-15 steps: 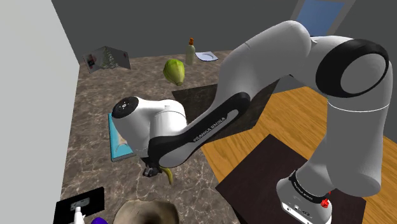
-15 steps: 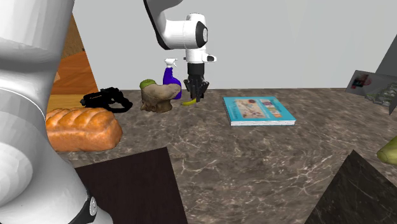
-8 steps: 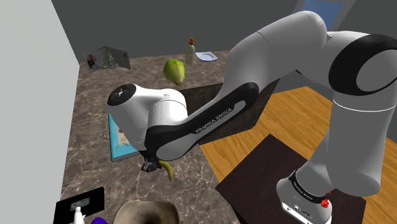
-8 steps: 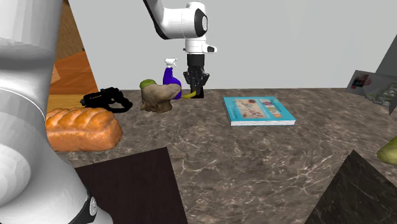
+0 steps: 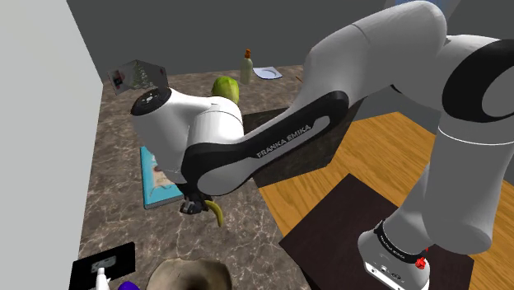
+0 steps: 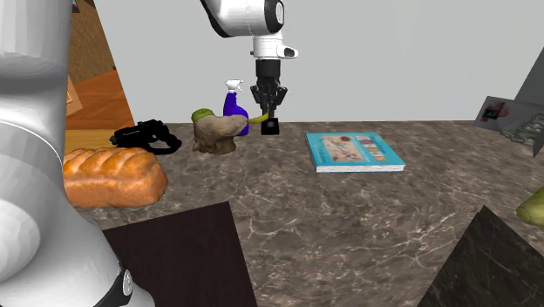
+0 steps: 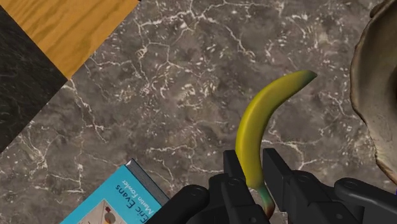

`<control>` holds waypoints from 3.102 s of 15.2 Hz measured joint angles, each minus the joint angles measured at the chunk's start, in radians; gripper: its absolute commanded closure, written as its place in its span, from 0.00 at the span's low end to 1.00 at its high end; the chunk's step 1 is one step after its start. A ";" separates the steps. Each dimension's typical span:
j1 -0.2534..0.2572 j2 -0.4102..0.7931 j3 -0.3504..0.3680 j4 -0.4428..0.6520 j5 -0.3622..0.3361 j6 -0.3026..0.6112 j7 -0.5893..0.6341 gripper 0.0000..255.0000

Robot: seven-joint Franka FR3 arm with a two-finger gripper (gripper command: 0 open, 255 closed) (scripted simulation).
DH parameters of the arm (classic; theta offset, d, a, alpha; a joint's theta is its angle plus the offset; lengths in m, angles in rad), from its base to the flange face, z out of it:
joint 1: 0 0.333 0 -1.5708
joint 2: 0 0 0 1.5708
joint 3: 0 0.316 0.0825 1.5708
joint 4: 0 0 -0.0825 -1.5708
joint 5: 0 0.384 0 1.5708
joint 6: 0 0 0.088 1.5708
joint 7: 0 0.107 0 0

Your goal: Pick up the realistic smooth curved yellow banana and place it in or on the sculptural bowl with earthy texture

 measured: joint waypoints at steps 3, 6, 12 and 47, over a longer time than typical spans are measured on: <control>-0.004 -0.017 0.005 0.019 0.012 -0.032 -0.011 1.00; -0.007 -0.032 0.009 0.034 0.022 -0.060 -0.019 1.00; 0.065 -0.030 0.045 0.049 0.032 -0.086 0.078 1.00; 0.267 0.156 0.054 0.096 -0.052 0.006 0.323 0.00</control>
